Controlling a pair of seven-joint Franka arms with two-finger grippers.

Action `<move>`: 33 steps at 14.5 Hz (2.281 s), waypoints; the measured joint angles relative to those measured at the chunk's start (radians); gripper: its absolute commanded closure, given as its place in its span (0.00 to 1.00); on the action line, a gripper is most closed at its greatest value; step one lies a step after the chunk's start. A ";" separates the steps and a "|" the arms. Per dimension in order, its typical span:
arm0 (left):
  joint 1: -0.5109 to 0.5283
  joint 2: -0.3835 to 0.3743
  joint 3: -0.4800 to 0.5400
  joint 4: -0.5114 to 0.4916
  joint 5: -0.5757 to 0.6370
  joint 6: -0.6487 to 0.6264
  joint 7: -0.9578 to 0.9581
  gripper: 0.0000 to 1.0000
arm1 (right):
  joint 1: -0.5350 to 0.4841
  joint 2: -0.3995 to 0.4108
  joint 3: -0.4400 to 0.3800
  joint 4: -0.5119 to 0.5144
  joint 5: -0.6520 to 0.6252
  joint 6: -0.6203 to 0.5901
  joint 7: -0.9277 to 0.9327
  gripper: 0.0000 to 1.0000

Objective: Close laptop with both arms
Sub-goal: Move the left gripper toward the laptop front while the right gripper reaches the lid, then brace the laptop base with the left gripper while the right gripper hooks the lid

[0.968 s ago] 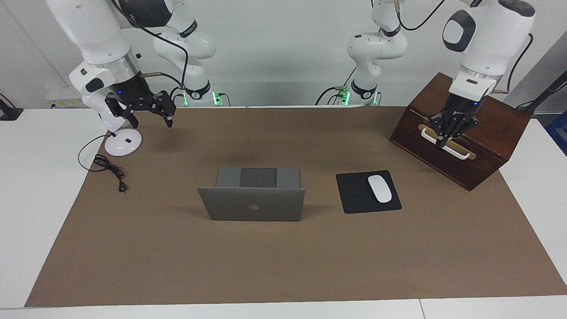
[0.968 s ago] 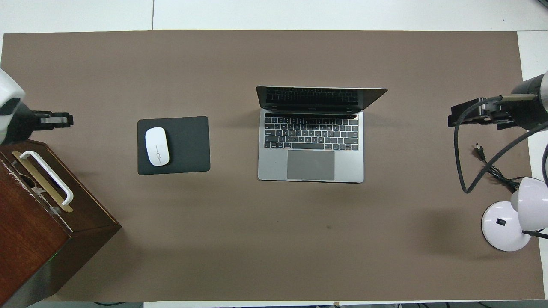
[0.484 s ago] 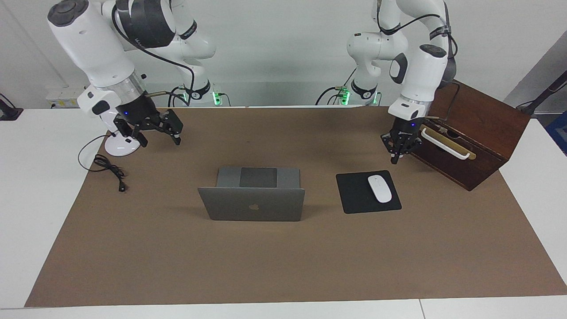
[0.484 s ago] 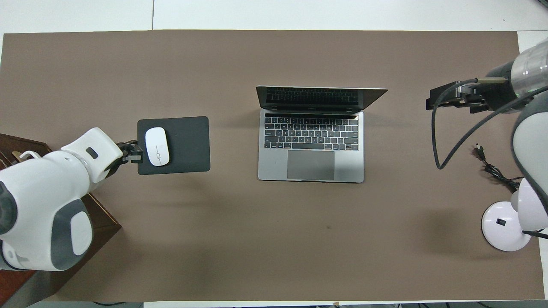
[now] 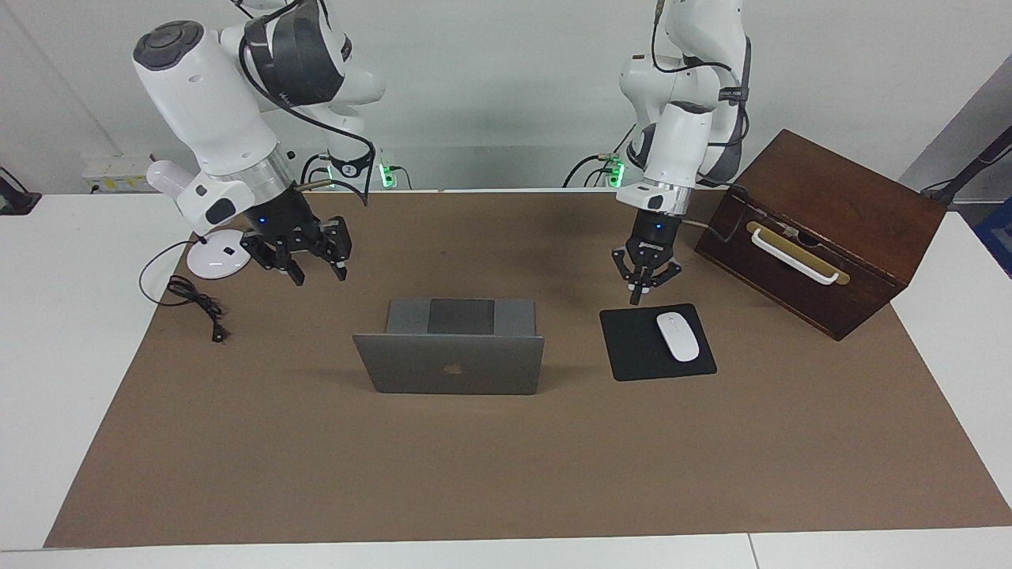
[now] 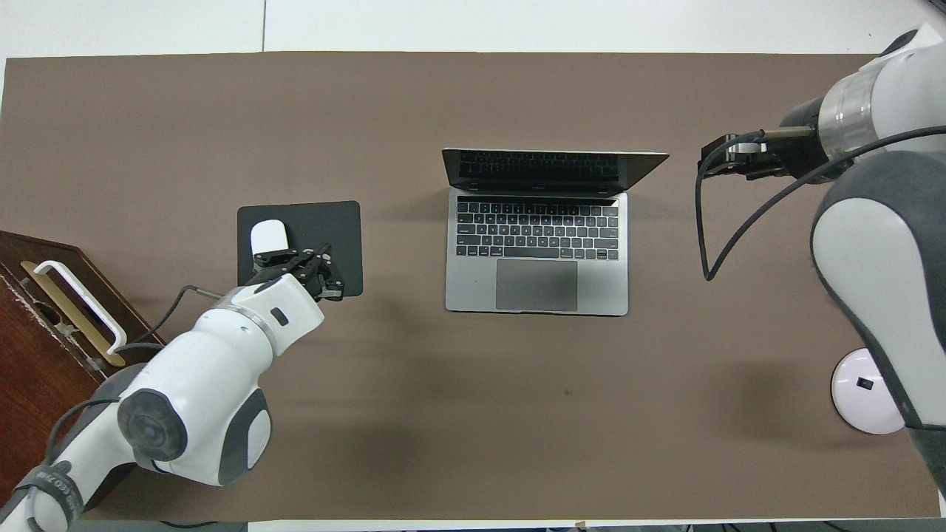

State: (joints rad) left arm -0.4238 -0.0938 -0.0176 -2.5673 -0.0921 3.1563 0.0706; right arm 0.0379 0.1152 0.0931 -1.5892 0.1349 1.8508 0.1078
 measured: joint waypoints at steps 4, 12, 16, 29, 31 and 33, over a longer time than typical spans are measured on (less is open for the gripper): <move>-0.149 0.032 -0.001 -0.010 -0.002 0.096 -0.136 1.00 | 0.033 0.038 0.000 0.054 -0.010 0.018 -0.001 1.00; -0.265 0.121 0.001 -0.008 -0.027 0.251 -0.224 1.00 | 0.101 0.309 0.000 0.325 -0.067 0.020 -0.001 1.00; -0.298 0.248 0.001 0.056 -0.065 0.319 -0.225 1.00 | 0.103 0.353 0.000 0.373 -0.068 0.023 -0.001 1.00; -0.305 0.407 0.005 0.145 -0.068 0.325 -0.224 1.00 | 0.128 0.432 0.000 0.379 -0.069 0.075 -0.001 1.00; -0.305 0.411 0.005 0.145 -0.068 0.326 -0.219 1.00 | 0.128 0.440 0.000 0.378 -0.069 0.075 -0.001 1.00; -0.305 0.411 0.005 0.146 -0.068 0.326 -0.198 1.00 | 0.130 0.449 0.001 0.377 -0.069 0.075 -0.001 1.00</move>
State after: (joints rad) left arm -0.7288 0.3175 -0.0126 -2.4218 -0.1605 3.4823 -0.1276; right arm 0.1676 0.5640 0.0940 -1.2124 0.0664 1.9259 0.1067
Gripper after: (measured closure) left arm 0.991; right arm 0.991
